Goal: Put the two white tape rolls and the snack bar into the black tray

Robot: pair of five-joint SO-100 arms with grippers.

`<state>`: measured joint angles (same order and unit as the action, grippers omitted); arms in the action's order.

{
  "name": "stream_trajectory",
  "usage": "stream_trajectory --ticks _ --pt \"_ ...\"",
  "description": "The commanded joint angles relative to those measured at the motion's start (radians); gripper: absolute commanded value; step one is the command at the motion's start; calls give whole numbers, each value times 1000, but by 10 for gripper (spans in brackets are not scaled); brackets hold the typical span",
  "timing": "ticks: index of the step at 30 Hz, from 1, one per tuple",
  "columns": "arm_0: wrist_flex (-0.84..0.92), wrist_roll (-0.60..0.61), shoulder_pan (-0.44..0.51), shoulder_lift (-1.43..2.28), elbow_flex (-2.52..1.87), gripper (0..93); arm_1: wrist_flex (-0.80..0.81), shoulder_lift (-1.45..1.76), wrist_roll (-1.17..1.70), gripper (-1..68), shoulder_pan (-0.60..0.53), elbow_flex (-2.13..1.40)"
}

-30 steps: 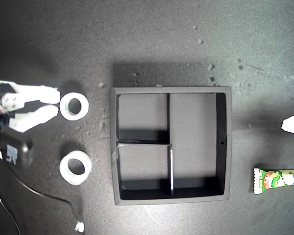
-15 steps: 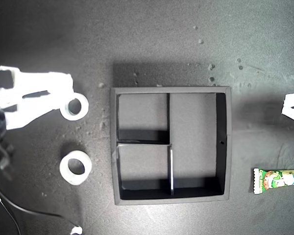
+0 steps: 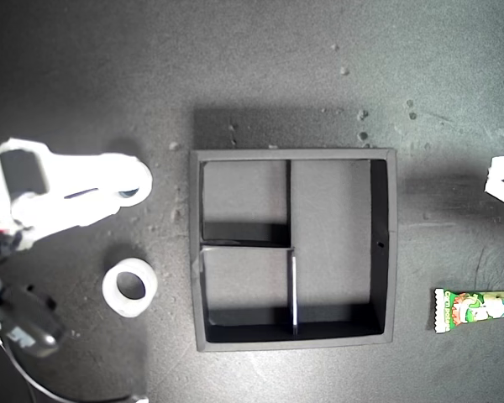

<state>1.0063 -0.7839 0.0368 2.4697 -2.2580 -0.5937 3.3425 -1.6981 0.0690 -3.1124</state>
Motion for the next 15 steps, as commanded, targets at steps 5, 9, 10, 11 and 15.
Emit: stream_trajectory --ticks 5,9,10,11,15 --pt "14 -87 48 -245 29 153 11 8 416 -2 -55 -11" --pt "15 -100 57 -316 48 148 9 8 416 -2 -66 -11" --pt "15 -104 57 -325 46 147 9 8 416 -2 -67 -11" --pt "14 -107 55 -331 41 147 9 8 416 -2 -67 -11" --pt "2 -112 55 -360 34 147 11 8 416 -2 -69 -11"
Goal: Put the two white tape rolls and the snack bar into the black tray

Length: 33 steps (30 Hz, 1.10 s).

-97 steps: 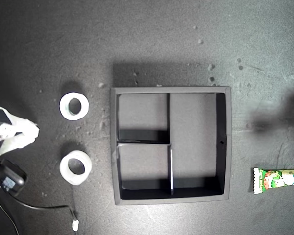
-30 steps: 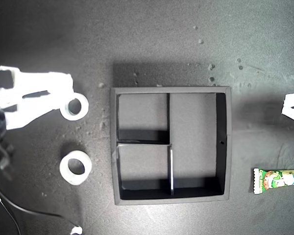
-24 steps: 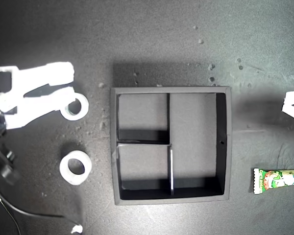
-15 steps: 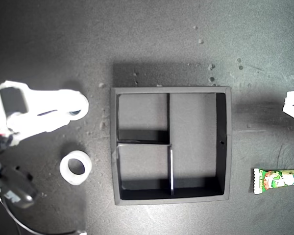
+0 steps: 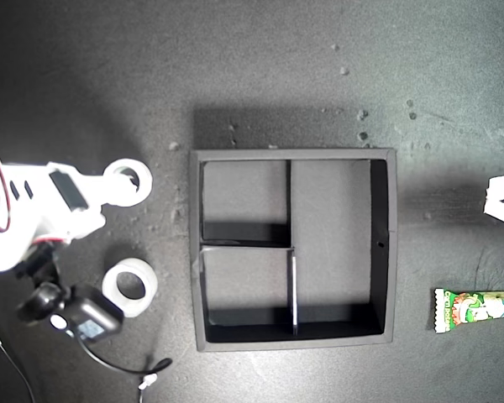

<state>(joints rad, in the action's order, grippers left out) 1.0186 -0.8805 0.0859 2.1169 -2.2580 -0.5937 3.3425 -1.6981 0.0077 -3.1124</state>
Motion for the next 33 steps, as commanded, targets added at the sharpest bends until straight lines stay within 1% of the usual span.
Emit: stream_trajectory --ticks 1,8,13,15,16,18,20,23,25,28,29,31,33 --pt "-12 -17 6 -17 34 146 11 8 416 -2 -8 -11" --pt "-67 -8 -11 -126 34 147 14 8 417 -1 -23 -11" --pt "-94 9 -31 -238 80 145 51 8 451 4 -57 -11" --pt "-94 9 -37 -282 98 131 94 8 508 48 -75 -11" --pt "-94 3 -43 -302 107 116 130 8 558 86 -87 -11" --pt "-98 -12 -57 -334 120 63 199 8 675 149 -112 8" --pt "-100 -23 -74 -347 132 3 236 8 759 175 -115 34" --pt "-66 -23 -84 -302 155 2 250 5 864 194 -109 91" --pt "0 -11 -94 -253 193 2 215 -6 948 206 -118 161" --pt "91 11 -106 -164 278 2 84 -6 1071 217 -126 287" --pt "114 17 -110 -137 311 2 29 -6 1071 226 -109 328" --pt "153 20 -121 -95 382 2 -83 -6 856 223 8 391" --pt "199 28 -121 -91 472 2 -196 8 474 217 104 397"
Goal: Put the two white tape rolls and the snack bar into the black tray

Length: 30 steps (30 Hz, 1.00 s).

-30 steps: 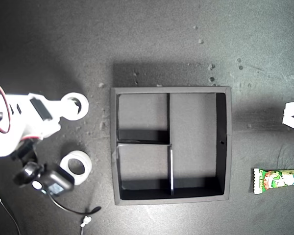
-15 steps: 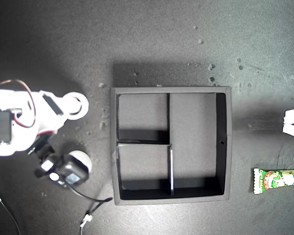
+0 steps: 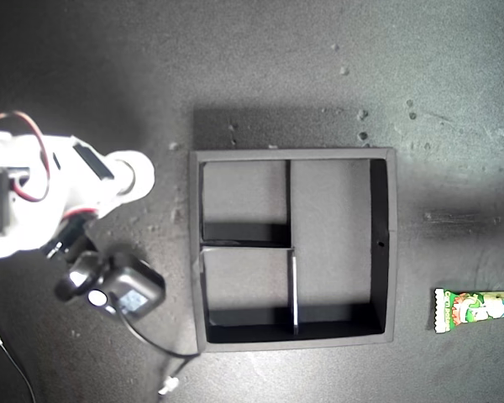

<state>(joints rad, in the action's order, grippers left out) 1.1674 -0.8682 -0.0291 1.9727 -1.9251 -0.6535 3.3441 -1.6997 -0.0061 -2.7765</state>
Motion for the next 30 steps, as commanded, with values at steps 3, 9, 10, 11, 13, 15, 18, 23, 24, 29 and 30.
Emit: stream_trajectory --ticks 3,9,10,11,13,15,18,23,24,29,30 --pt "135 35 14 -6 314 2 -158 6 -3 207 98 -20" --pt "319 103 120 -287 769 2 -114 6 -334 276 112 -160" --pt "351 110 140 -341 844 2 -112 6 -351 288 120 -166" --pt "382 112 156 -393 916 2 -109 6 -362 299 123 -167" --pt "428 110 179 -474 1028 2 -110 3 -391 300 130 -172" --pt "459 110 202 -545 1115 2 -115 -5 -426 309 143 -176" --pt "512 112 239 -663 1261 2 -115 5 -411 307 179 -187" --pt "664 104 275 -973 1657 2 41 6 71 305 236 -127" --pt "663 104 278 -1003 1675 2 84 6 213 305 230 -109" --pt "663 80 285 -1115 1723 2 101 -8 778 357 78 67" --pt "663 75 287 -1132 1730 2 92 -8 844 368 46 101"
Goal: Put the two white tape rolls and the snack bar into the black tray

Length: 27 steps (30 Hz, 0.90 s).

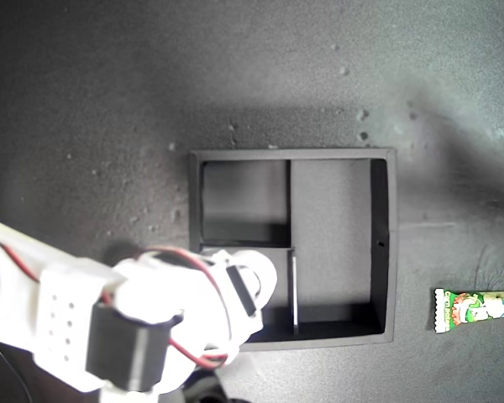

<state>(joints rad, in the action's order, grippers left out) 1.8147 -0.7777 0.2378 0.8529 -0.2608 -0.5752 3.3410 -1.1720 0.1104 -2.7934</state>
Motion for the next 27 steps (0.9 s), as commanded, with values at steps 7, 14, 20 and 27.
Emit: stream_trajectory --ticks 7,14,20,27 --pt "15 -61 57 -129 170 2 -140 -434 594 388 -262 523" --pt "15 -118 117 -244 296 2 -609 -1019 360 397 -313 1089" --pt "17 -144 123 -282 304 16 -709 -1035 -107 397 -457 922" --pt "18 -175 123 -270 302 118 -638 -1020 -571 392 -704 767"
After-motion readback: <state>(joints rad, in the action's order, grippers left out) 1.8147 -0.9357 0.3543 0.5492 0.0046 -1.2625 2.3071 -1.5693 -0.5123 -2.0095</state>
